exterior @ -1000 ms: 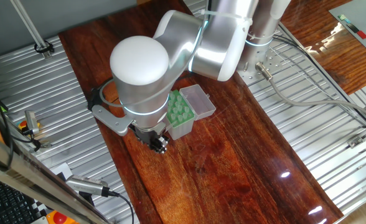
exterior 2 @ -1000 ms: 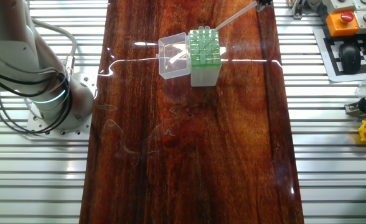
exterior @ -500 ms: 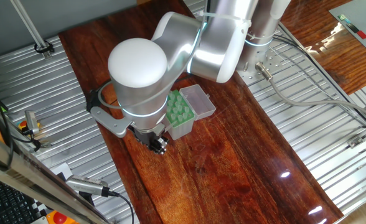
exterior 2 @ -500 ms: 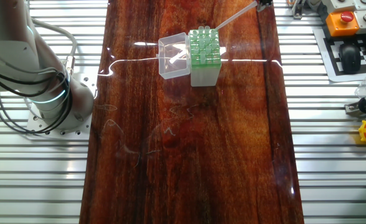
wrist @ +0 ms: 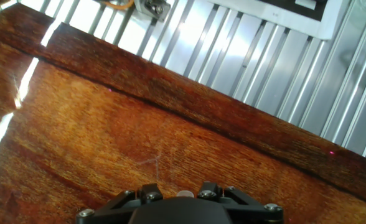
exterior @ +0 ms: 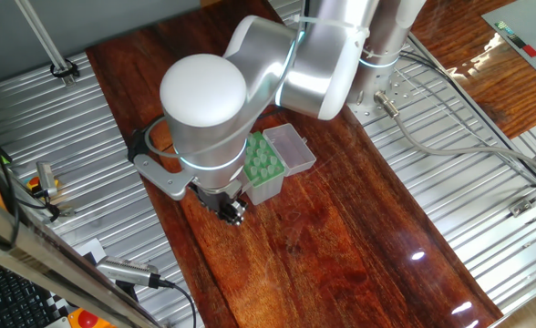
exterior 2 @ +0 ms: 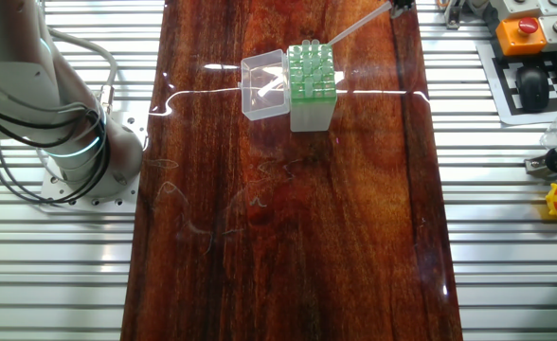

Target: Insert a large pipette tip into the holder for large pipette tips

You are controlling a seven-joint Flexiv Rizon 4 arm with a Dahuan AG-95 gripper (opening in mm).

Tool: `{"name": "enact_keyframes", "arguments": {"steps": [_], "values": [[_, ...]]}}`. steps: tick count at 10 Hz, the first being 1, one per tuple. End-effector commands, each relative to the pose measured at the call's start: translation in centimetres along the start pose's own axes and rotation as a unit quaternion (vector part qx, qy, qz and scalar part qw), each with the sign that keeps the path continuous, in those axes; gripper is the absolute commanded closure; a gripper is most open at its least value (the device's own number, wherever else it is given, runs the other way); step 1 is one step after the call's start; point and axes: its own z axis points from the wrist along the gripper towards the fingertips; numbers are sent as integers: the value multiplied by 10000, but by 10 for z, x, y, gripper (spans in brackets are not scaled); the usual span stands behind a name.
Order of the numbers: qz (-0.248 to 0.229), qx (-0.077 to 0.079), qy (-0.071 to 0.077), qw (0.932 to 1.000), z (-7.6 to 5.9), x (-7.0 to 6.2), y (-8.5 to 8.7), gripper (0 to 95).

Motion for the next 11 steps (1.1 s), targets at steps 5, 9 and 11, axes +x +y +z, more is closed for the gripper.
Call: {"name": "enact_keyframes", "arguments": {"steps": [5,9,11], "values": [[-168,-23,-44,9998,0,1,0,570],[-226,-58,-58,9997,0,1,0,570],[-222,-44,-40,9997,0,1,0,570]]}}
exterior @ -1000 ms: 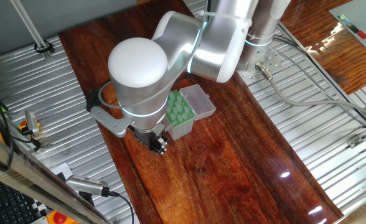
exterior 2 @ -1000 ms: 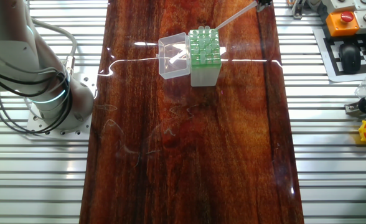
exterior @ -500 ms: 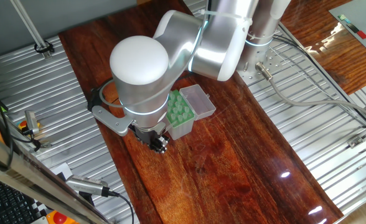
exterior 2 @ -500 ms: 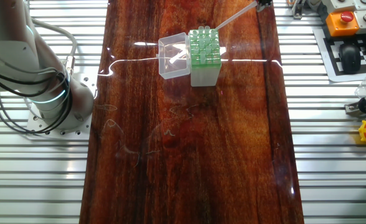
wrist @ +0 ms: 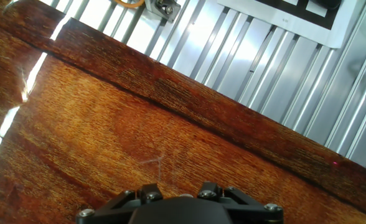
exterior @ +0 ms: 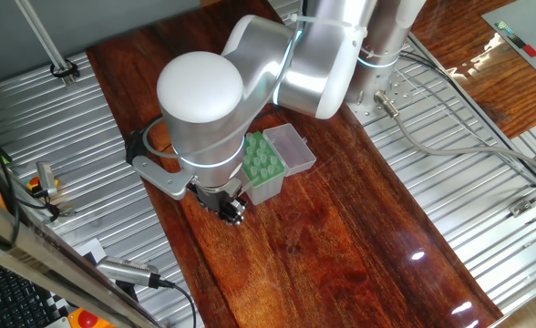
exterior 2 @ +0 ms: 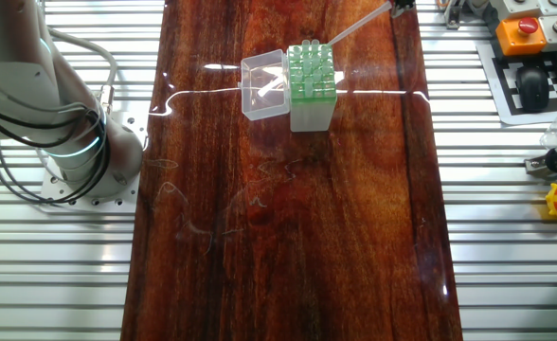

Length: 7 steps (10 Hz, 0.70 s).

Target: Insert a large pipette tip into the holder for large pipette tips

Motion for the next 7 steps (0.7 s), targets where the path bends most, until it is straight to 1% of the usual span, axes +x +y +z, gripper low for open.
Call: {"name": "enact_keyframes", "arguments": {"steps": [1,3,7], "values": [[10,17,31,10000,0,0,0,570],[-9,15,51,10000,0,0,0,570],[-53,-2,43,10000,0,0,0,570]]}}
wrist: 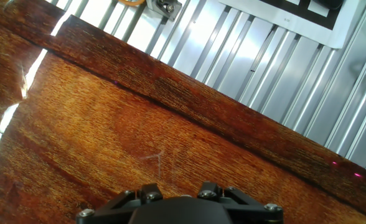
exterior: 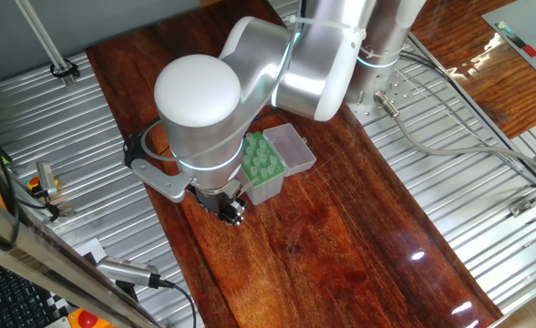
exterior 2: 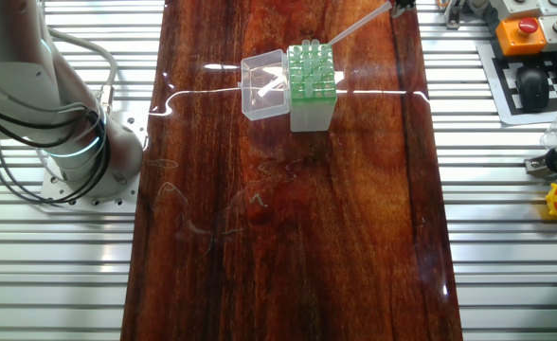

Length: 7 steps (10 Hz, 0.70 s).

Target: Insert a large pipette tip into the holder for large pipette tips

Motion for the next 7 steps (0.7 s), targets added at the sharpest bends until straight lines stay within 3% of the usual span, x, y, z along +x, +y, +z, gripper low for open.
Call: {"name": "enact_keyframes", "arguments": {"steps": [1,7], "values": [[-11,-1,7,10000,0,0,0,570],[-19,24,27,10000,0,0,0,570]]}}
